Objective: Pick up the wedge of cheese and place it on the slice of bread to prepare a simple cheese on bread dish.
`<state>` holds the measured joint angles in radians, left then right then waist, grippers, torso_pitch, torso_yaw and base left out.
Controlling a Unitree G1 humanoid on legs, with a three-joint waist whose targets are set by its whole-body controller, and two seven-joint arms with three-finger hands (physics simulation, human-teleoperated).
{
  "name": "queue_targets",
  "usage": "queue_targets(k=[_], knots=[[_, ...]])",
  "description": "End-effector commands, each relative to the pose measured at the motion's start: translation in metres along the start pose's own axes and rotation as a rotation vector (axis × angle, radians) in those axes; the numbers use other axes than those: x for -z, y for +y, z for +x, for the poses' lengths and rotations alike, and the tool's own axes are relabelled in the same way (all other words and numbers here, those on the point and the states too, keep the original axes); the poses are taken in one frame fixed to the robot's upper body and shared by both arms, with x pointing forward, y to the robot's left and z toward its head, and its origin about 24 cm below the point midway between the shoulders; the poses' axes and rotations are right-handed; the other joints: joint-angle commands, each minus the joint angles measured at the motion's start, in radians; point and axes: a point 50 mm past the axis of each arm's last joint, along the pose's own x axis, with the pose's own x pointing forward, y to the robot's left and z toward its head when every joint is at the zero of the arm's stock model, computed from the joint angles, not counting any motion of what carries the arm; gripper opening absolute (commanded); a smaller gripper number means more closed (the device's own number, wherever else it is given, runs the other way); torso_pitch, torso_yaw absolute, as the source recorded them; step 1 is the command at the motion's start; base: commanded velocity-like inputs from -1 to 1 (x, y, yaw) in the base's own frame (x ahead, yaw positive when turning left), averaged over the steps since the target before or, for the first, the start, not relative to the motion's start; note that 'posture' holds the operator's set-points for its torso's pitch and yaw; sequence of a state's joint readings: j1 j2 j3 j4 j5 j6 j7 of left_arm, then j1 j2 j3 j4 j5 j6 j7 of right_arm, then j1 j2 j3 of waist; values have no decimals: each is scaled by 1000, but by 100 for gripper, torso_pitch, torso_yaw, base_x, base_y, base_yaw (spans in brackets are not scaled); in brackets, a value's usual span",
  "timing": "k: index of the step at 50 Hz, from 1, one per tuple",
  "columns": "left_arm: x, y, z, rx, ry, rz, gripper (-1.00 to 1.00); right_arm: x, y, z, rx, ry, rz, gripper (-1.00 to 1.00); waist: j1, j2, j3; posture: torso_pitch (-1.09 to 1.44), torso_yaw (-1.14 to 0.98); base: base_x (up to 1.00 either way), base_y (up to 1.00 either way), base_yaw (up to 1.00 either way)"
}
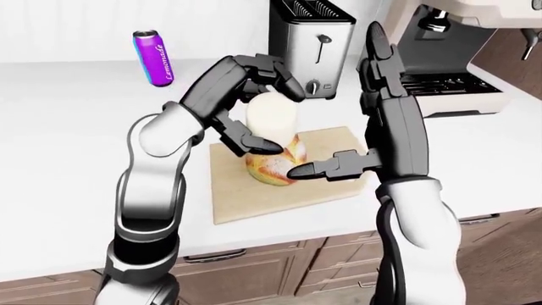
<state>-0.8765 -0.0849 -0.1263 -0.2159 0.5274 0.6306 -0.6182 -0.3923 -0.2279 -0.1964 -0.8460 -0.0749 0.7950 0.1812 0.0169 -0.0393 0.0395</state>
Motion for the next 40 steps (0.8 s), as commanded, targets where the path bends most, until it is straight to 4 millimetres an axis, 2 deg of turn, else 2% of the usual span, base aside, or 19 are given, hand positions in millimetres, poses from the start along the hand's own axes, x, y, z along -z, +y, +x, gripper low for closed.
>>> queue_targets(k=[1, 6, 7, 14, 22, 24, 27, 29, 33, 40], knots=[[-15, 5, -2, -32, -67, 34, -16, -12, -3, -2, 19, -71, -18, 100, 0, -4, -24, 0, 0, 0, 0, 0], [-14, 5, -2, -31, -64, 32, -4, -13, -4, -3, 19, -72, -20, 100, 0, -4, -24, 0, 0, 0, 0, 0], [-13, 4, -3, -26, -60, 32, 10, -11, -3, -3, 20, -68, -18, 100, 0, -4, -24, 0, 0, 0, 0, 0], [-11, 3, -6, -24, -55, 30, 11, -10, -2, 0, 17, -65, -18, 100, -1, -3, -25, 0, 0, 0, 0, 0], [-11, 3, -8, -23, -52, 30, 24, -7, -2, 1, 18, -58, -20, 100, 0, -3, -25, 0, 0, 0, 0, 0], [-11, 3, -8, -26, -51, 29, 32, -7, -2, 2, 18, -57, -18, 100, -1, -3, -25, 0, 0, 0, 0, 0], [-11, 4, -8, -25, -52, 27, 58, -7, -1, 1, 16, -58, -17, 100, -1, -3, -25, 0, 0, 0, 0, 0], [-10, 4, -8, -27, -49, 28, 50, -7, -1, 1, 16, -57, -17, 100, -1, -3, -25, 0, 0, 0, 0, 0], [-10, 5, -8, -29, -48, 26, 50, -7, -1, 2, 15, -58, -18, 100, -1, -2, -26, 0, 0, 0, 0, 0], [-10, 5, -8, -28, -49, 27, 67, -7, -1, 2, 16, -57, -17, 100, -1, -2, -26, 0, 0, 0, 0, 0]])
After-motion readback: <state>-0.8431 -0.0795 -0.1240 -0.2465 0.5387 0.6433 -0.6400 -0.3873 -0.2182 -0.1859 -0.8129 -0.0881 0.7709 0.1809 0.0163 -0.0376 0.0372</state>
